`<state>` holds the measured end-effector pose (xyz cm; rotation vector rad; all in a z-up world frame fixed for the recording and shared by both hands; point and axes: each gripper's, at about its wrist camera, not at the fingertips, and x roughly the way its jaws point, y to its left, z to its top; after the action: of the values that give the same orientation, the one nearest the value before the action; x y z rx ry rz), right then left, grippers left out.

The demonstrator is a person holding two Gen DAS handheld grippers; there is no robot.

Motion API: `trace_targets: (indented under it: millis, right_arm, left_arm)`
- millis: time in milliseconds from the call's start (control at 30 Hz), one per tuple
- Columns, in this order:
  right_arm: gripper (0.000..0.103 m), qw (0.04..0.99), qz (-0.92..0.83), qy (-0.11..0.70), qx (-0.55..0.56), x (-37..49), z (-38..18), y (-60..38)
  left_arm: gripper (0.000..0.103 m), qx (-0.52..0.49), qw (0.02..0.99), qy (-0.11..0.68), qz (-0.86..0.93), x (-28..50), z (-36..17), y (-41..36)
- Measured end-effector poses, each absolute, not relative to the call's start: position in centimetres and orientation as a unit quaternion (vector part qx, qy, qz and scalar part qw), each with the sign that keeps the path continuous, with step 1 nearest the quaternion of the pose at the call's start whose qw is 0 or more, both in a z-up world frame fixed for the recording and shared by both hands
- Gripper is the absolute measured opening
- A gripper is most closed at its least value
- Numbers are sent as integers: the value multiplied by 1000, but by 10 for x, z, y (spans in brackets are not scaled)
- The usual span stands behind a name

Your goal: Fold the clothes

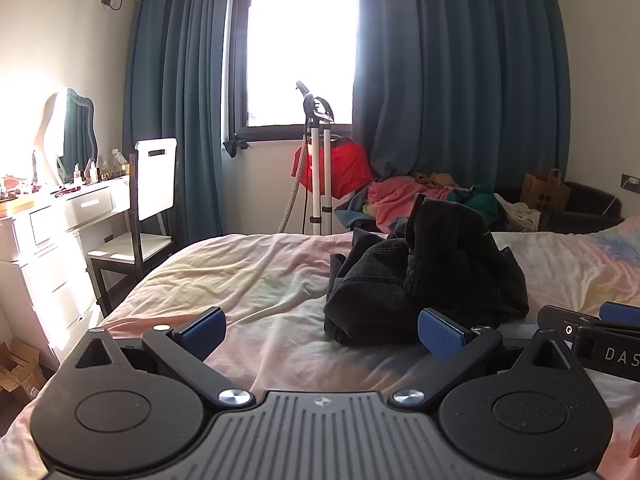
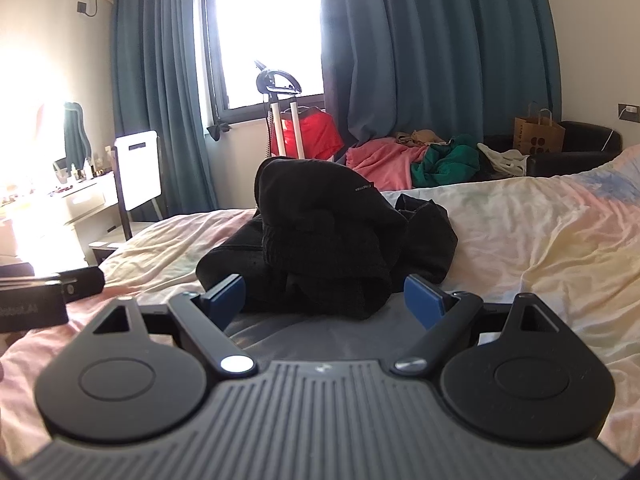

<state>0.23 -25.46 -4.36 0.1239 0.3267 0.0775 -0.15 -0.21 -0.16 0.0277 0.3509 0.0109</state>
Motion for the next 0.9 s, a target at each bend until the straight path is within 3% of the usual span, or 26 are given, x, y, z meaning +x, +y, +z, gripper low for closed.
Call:
trace_targets:
  millis: [367,400,667,900]
  right_arm:
    - [84,971,51,219,86,55,-51,-250]
    - [80,970,49,222,84,67,-52,-245]
    - [80,968,26,240,71,171,-62,-198]
    - [81,967,-40,247,-35,231,-79,-161]
  left_arm:
    - [103,4,987,158,31,-5,13,14]
    - [103,-3,987,158,29,-4,14,18]
    - [103,-46,984,174,19,21,-3,60]
    - [103,-78,974,215,5,50,-26,68]
